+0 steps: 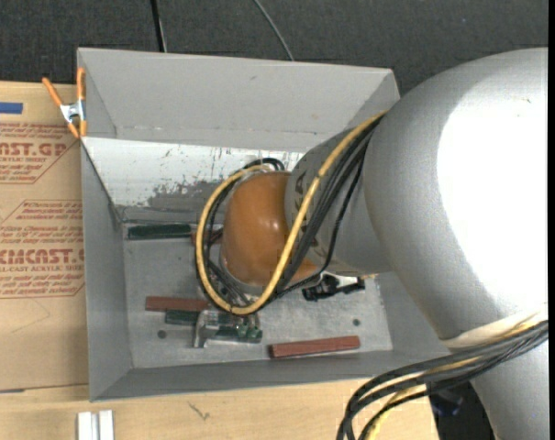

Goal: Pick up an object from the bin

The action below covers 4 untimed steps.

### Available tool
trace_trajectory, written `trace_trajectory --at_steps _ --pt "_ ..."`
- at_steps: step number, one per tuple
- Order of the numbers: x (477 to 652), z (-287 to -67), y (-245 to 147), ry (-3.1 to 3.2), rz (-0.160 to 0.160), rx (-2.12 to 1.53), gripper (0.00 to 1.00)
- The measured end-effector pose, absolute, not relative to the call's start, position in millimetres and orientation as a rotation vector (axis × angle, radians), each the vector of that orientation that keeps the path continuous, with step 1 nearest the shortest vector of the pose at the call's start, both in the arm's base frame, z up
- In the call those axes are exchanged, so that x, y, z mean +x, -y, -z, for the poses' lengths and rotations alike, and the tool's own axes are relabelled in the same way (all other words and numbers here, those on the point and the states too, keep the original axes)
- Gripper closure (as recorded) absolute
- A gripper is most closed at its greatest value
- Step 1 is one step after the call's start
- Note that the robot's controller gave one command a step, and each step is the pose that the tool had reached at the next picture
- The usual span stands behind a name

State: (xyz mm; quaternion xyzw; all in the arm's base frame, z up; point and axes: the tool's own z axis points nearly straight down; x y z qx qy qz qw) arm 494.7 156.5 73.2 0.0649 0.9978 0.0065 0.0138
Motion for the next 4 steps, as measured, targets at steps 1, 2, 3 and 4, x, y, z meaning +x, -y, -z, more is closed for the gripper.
trace_trajectory --at_steps 1,2,3,4 --pt "494.1 -73.9 -156.5 -3.106 -0.021 0.229 1.00" --pt "492.8 -77.9 -156.4 -3.115 -0.015 0.244 1.00" --pt "488.3 -94.2 -154.6 -3.138 0.000 0.234 1.00" --pt "488.8 -116.0 -154.5 -3.137 0.000 0.233 1.00"
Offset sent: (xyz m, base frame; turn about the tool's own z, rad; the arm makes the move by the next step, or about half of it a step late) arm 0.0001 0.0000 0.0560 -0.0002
